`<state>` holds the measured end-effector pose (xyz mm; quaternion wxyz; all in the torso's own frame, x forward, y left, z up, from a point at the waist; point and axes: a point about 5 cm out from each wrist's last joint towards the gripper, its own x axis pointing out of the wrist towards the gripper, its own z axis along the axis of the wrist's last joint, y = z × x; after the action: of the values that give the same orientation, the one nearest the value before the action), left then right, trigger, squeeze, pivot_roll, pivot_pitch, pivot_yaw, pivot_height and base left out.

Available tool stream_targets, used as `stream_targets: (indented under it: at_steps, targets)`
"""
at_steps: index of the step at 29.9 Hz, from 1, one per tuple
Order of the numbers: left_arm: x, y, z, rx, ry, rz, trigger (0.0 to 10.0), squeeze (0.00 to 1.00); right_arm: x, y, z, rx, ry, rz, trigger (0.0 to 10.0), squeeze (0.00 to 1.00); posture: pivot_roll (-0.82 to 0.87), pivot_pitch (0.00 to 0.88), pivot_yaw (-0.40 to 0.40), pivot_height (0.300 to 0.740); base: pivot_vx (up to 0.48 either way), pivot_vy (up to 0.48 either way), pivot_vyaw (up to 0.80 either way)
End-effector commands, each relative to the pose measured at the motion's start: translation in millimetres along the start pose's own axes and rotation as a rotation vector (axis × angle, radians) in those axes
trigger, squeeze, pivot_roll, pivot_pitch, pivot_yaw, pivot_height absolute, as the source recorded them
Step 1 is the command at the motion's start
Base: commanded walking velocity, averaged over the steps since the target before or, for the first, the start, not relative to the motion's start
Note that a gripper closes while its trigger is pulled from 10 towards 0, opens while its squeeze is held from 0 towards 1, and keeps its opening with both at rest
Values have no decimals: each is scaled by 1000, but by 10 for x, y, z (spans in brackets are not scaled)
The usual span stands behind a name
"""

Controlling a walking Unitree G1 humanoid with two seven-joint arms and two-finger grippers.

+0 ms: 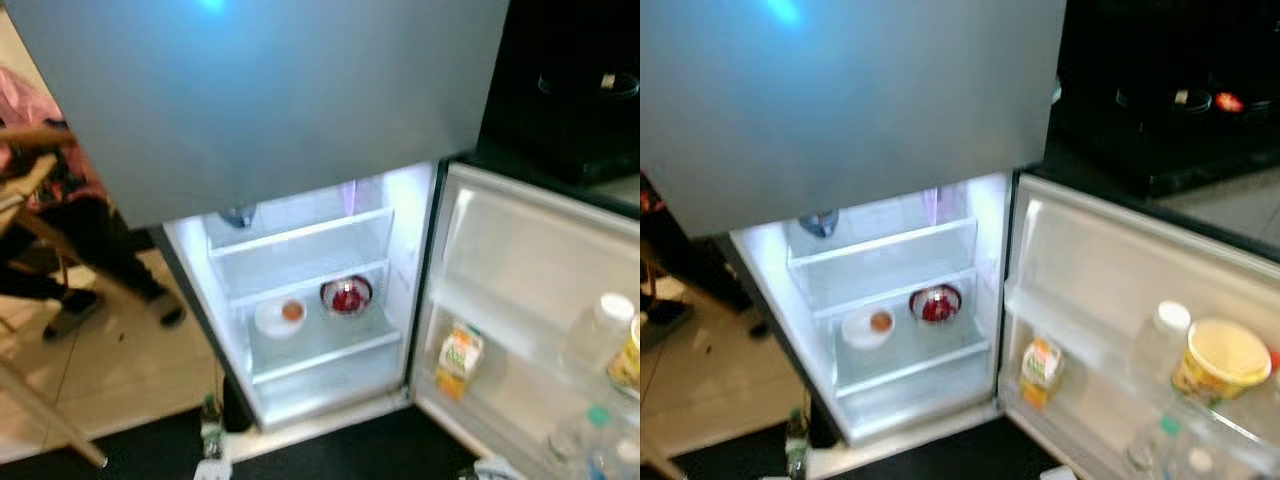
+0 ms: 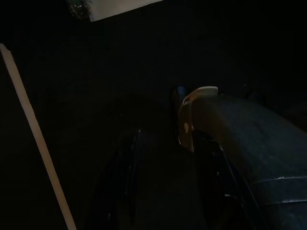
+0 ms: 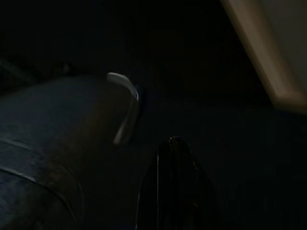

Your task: Restocking fridge

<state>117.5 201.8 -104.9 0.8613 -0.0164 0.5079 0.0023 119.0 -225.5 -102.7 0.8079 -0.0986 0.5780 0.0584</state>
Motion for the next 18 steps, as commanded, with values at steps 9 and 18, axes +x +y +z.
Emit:
stream_targets:
  at_steps: [9,18]
  targets:
    - [-22,54,-71,27,31,21,10000,0,4,23,-2,-11,2,7,10000,0,-28,23,35,740,0,0,0]
    - [-24,46,-84,23,33,16,10000,0,1,16,-14,-16,10,12,10000,0,-26,23,33,740,0,0,-606]
